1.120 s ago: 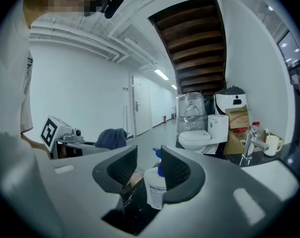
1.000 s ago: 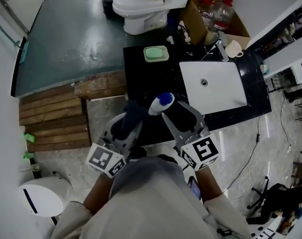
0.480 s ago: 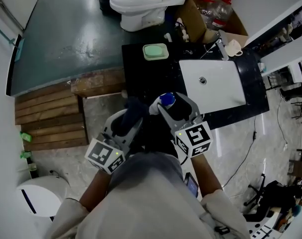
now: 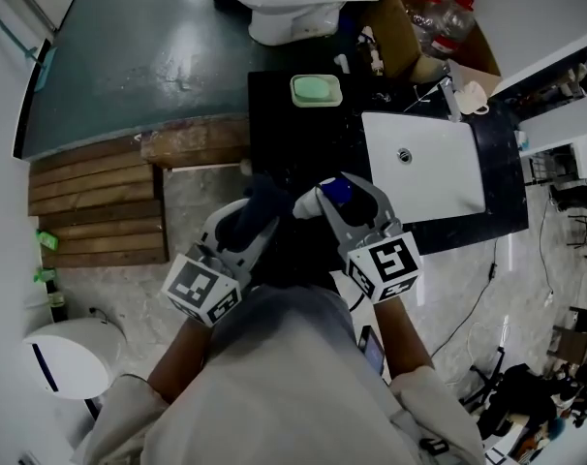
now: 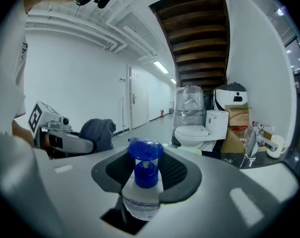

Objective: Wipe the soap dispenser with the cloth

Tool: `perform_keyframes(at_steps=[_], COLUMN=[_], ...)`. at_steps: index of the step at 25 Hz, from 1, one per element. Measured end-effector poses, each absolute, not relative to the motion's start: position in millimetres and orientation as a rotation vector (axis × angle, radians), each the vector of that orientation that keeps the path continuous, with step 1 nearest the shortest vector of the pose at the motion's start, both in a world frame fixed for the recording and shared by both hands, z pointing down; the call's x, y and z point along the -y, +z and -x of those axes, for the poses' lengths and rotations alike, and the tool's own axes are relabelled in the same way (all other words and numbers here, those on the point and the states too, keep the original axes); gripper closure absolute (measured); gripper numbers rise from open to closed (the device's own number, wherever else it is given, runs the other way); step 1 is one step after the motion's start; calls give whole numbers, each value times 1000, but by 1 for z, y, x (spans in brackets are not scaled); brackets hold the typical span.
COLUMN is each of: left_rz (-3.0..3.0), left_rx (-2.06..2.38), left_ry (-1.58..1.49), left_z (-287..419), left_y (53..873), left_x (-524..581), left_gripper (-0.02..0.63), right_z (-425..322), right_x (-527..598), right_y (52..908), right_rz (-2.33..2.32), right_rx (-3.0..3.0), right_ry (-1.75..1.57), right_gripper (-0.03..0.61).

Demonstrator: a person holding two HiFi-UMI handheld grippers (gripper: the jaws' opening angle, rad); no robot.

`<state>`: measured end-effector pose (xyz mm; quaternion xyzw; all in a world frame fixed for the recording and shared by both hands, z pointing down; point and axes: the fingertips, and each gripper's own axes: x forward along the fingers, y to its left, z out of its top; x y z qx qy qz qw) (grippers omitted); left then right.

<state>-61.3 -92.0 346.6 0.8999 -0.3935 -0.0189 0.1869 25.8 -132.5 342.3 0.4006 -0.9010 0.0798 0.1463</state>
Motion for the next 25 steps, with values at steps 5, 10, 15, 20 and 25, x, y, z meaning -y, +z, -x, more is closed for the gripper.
perform_keyframes(at_steps=[5,10,15,20,25], left_rz=[-2525,-2532,-2556,-2590,-2599], left_rx=[1102,1073,1036,961,871], left_ry=[-48,-40,-43,-35,19], left_z=[55,46,35,21,7], left_y=[352,354,350,350,362], left_x=[98,106,114,112,108], left_gripper=[477,477,477,477,477], right_z=[-35,-39,-45,-47,-47], right_x=[126,120,111,107,107], right_y=[341,336,336,335,335], right_rz=[-1145,-1120,-1099,-1093,-1097], right_rx=[2640,2683,2719,2727,2727], right_ry=[262,262,252,251,254], right_gripper=[454,456,456,456,457])
